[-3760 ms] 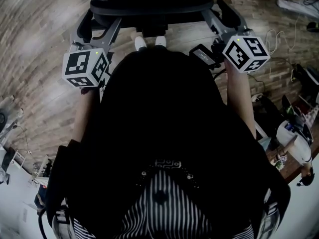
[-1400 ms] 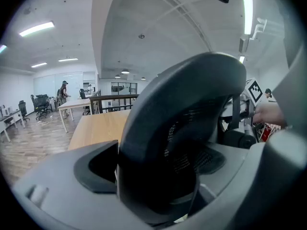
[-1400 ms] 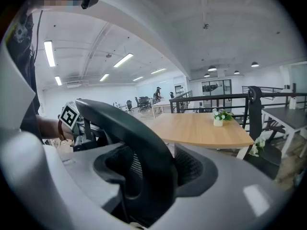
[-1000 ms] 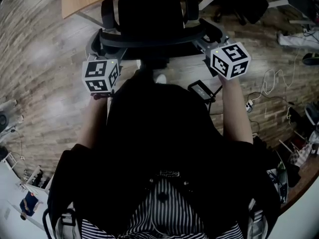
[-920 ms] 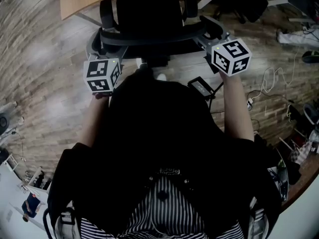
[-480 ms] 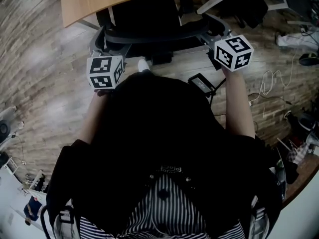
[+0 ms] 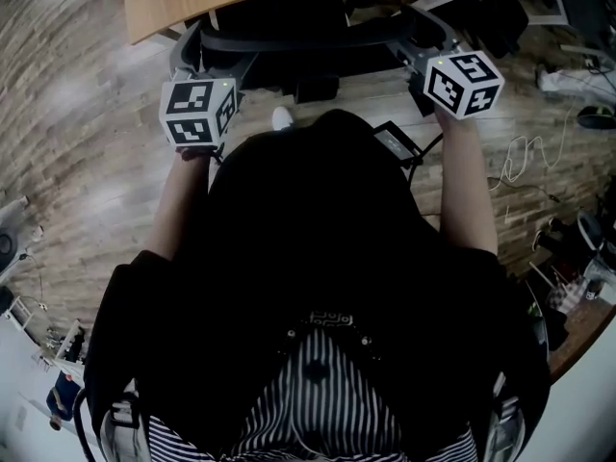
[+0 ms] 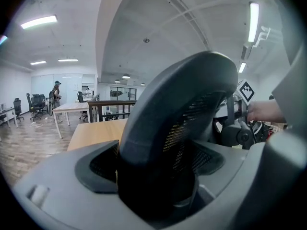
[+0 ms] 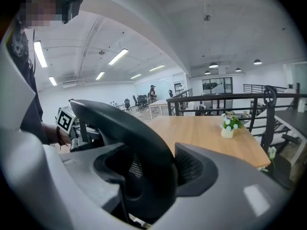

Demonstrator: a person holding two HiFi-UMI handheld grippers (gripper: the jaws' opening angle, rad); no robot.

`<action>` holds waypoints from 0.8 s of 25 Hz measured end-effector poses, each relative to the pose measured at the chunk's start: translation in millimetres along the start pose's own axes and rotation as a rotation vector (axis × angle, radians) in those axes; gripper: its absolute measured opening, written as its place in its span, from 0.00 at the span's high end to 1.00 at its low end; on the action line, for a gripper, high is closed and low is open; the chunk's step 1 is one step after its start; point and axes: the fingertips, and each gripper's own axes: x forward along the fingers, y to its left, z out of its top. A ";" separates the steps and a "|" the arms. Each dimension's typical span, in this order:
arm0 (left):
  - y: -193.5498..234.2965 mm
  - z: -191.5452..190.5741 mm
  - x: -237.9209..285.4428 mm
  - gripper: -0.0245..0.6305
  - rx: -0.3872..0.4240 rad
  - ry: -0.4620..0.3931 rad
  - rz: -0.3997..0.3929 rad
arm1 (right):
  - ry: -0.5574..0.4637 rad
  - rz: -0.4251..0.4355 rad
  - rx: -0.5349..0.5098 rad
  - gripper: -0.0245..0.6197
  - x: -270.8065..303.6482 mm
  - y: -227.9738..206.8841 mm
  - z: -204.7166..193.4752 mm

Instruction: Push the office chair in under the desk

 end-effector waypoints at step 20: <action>69.2 22.6 36.4 0.28 -0.050 -0.002 0.110 | 0.045 0.084 -0.052 0.56 84.0 -25.1 46.9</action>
